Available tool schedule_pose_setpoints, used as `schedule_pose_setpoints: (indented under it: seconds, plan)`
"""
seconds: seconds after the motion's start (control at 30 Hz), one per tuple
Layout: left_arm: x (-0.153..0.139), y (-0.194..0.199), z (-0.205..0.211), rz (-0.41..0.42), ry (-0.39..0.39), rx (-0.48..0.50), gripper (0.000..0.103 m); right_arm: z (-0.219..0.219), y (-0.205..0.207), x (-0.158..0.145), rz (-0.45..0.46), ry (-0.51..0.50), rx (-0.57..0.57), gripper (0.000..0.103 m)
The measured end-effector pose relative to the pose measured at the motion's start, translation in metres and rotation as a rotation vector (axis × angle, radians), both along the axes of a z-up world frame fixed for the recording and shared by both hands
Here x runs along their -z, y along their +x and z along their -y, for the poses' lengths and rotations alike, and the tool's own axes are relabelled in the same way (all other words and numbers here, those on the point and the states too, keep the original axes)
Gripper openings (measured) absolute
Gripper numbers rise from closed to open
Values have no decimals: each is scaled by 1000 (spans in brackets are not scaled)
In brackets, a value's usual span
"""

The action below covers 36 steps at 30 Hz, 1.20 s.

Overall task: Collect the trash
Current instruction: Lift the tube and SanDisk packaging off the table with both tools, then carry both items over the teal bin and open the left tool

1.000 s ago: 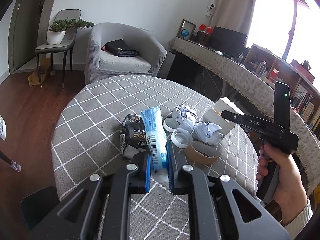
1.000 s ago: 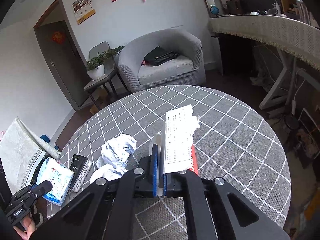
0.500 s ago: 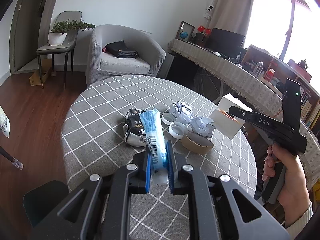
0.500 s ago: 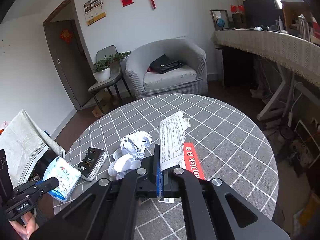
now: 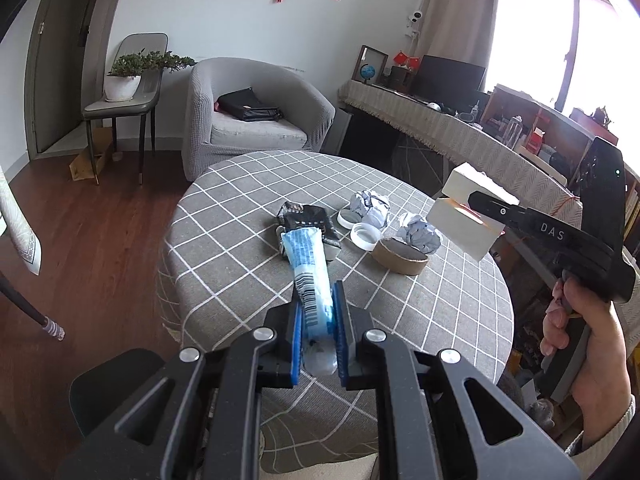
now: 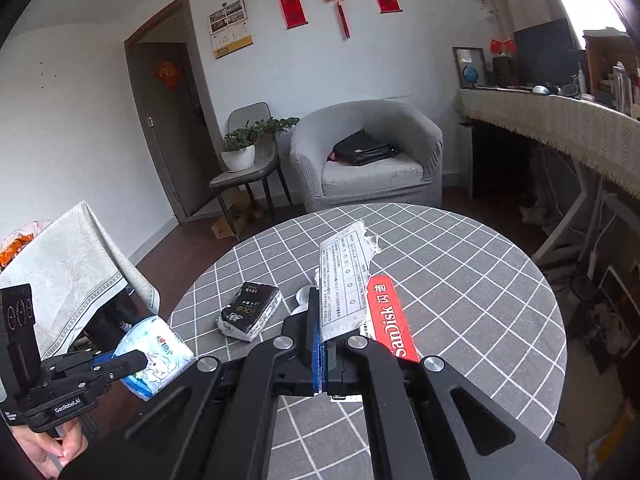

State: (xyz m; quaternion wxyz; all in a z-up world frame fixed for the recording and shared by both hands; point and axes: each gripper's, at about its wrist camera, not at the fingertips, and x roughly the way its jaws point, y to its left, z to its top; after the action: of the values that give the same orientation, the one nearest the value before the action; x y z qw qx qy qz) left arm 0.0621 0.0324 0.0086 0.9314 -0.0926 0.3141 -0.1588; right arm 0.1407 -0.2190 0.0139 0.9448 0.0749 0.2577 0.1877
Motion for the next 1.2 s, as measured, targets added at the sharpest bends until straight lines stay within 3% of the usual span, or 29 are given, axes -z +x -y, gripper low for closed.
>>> schedule_pose_setpoints:
  seconds: [0.67,1.0,1.2]
  plan:
    - [3,-32,-76,-11,-7,-89,13,-87,-33,0,18,-17,-168,0]
    - [30,-32,-119,-77,31,-145,13,-131,-41,1,7,6,-250,0]
    - [63,-27,-145,-175,36,-173,13,-164,-42,0,-5,8,-312,0]
